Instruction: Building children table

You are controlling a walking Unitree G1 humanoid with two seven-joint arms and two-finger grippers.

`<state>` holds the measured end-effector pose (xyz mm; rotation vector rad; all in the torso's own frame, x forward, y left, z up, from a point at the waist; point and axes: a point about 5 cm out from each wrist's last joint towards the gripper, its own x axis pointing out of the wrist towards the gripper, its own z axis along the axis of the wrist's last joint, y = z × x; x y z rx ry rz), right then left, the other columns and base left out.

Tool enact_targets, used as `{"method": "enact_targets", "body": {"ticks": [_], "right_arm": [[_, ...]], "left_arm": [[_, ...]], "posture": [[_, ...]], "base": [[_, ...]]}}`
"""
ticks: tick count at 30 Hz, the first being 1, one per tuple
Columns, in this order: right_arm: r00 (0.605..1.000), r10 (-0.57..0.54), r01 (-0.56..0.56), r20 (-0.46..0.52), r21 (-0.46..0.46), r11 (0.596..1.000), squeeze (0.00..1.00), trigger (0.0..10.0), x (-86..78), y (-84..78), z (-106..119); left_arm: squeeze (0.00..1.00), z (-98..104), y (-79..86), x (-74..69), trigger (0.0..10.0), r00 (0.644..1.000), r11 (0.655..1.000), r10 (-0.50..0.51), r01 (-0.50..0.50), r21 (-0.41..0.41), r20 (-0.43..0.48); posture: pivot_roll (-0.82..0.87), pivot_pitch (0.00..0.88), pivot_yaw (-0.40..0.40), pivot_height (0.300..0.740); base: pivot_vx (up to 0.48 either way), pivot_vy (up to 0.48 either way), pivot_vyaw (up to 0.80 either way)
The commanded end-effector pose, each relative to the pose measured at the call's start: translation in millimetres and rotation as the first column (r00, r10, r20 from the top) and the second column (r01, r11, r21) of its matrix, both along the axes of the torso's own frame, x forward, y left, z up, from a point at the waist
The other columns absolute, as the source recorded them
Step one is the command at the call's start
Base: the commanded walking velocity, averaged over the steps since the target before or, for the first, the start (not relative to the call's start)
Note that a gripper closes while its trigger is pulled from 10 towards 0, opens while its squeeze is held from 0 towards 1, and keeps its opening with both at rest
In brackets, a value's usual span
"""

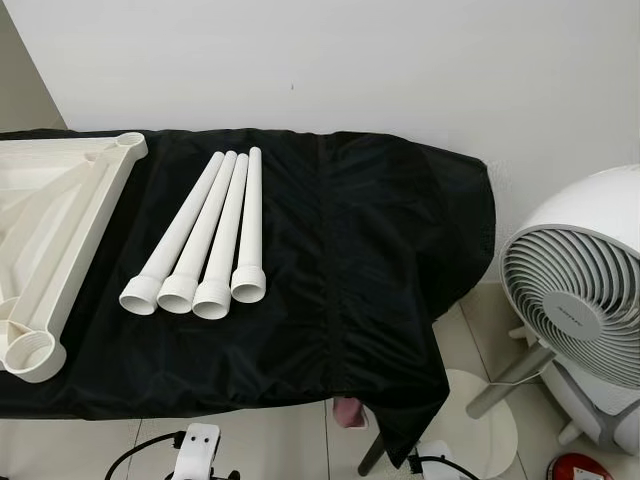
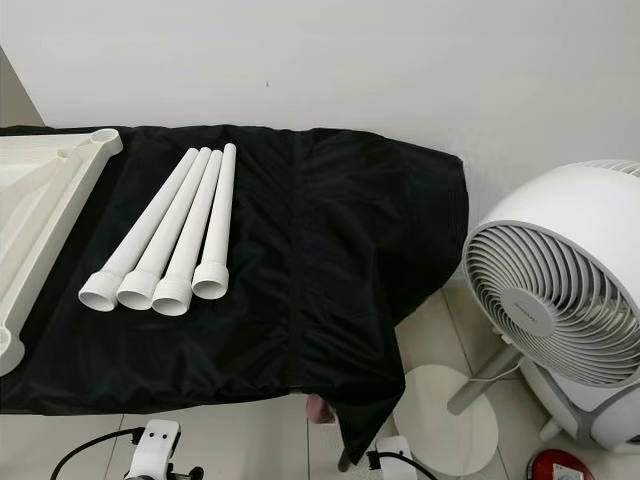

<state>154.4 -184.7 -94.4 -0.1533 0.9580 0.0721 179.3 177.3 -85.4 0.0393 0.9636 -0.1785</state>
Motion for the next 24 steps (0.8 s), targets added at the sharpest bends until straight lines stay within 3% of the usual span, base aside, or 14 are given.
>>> {"method": "enact_targets", "body": {"ticks": [1, 24], "right_arm": [[0.998, 0.011, -0.011, -0.056, -0.001, 1.0, 0.0, 10.0, -13.7, 0.3, -5.8], [0.997, 0.046, -0.046, -0.068, -0.004, 0.999, 0.0, 10.0, -16.0, 4.6, -7.1]], "left_arm": [[0.0, -3.6, 3.5, -7.6, 10.0, 1.0, 0.999, 0.021, -0.02, 0.03, -0.022], [0.0, -5.6, 4.0, -12.4, 10.0, 0.999, 0.999, 0.017, -0.015, 0.036, -0.032]], "posture": [[-0.03, 0.0, -0.003, 0.74], [-0.02, 0.0, -0.01, 0.74]], "base": [[0.0, 0.247, 0.0], [0.0, 0.248, 0.0]]}}
